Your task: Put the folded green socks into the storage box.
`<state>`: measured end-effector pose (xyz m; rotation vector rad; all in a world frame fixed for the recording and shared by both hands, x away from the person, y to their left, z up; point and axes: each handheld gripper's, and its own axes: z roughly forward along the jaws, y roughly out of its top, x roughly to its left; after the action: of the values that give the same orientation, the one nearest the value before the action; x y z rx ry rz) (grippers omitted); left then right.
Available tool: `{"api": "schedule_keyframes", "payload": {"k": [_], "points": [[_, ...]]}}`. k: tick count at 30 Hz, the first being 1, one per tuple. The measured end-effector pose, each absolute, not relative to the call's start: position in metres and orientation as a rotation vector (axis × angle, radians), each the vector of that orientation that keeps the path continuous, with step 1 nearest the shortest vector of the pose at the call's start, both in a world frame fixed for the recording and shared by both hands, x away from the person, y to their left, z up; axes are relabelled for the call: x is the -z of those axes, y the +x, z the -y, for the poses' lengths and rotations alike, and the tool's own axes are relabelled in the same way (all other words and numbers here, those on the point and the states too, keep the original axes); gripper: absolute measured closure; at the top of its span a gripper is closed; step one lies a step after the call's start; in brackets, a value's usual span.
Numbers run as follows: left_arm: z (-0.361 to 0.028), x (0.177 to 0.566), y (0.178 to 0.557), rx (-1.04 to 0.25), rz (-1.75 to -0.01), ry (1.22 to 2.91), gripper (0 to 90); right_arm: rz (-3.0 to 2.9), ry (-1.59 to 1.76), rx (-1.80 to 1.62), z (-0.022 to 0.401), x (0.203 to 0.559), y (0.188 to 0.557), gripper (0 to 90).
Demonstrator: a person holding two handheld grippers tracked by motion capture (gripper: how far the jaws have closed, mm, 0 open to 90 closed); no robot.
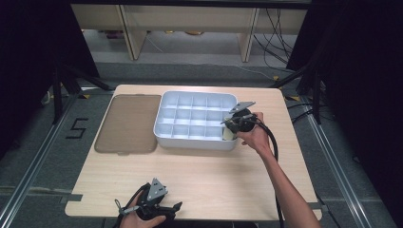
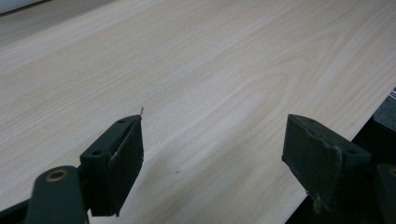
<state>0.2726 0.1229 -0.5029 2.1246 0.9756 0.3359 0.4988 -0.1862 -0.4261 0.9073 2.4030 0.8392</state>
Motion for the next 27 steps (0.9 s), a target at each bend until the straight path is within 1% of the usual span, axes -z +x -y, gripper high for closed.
{"api": "schedule_keyframes", "payload": {"k": [5,7,9,12,14,16,21,22,23,24,25,27], "points": [[-0.123,0.502,0.272,-0.319,-0.994,2.132,20.0,-2.413,0.881,-0.823,0.183,0.430,0.496,72.2],[-0.123,0.504,0.272,-0.337,-0.996,2.123,20.0,-2.408,0.880,-0.830,0.182,0.432,0.496,72.1],[-0.123,0.503,0.272,-0.327,-0.979,2.138,20.1,-2.420,0.884,-0.830,0.182,0.436,0.495,71.9],[-0.122,0.504,0.272,-0.345,-0.999,2.122,20.1,-2.420,0.892,-0.827,0.182,0.440,0.494,71.8],[-0.123,0.503,0.272,-0.334,-0.996,2.120,20.1,-2.412,0.891,-0.823,0.181,0.441,0.494,71.8],[-0.125,0.502,0.273,-0.336,-0.957,2.162,20.1,-2.423,0.866,-0.805,0.180,0.444,0.493,71.6],[-0.126,0.501,0.273,-0.336,-0.958,2.179,20.1,-2.437,0.855,-0.795,0.180,0.449,0.493,70.7],[-0.125,0.501,0.272,-0.315,-0.979,2.154,20.1,-2.418,0.870,-0.800,0.180,0.452,0.493,68.2],[-0.125,0.501,0.272,-0.315,-0.979,2.154,20.1,-2.418,0.870,-0.800,0.180,0.452,0.493,68.2],[-0.124,0.502,0.272,-0.329,-0.983,2.141,20.1,-2.414,0.909,-0.817,0.180,0.449,0.492,62.5],[-0.123,0.502,0.272,-0.327,-0.990,2.105,20.1,-2.400,0.933,-0.828,0.181,0.446,0.491,60.7],[-0.124,0.502,0.273,-0.330,-0.977,2.127,20.1,-2.397,0.938,-0.863,0.181,0.442,0.490,59.3]]}}
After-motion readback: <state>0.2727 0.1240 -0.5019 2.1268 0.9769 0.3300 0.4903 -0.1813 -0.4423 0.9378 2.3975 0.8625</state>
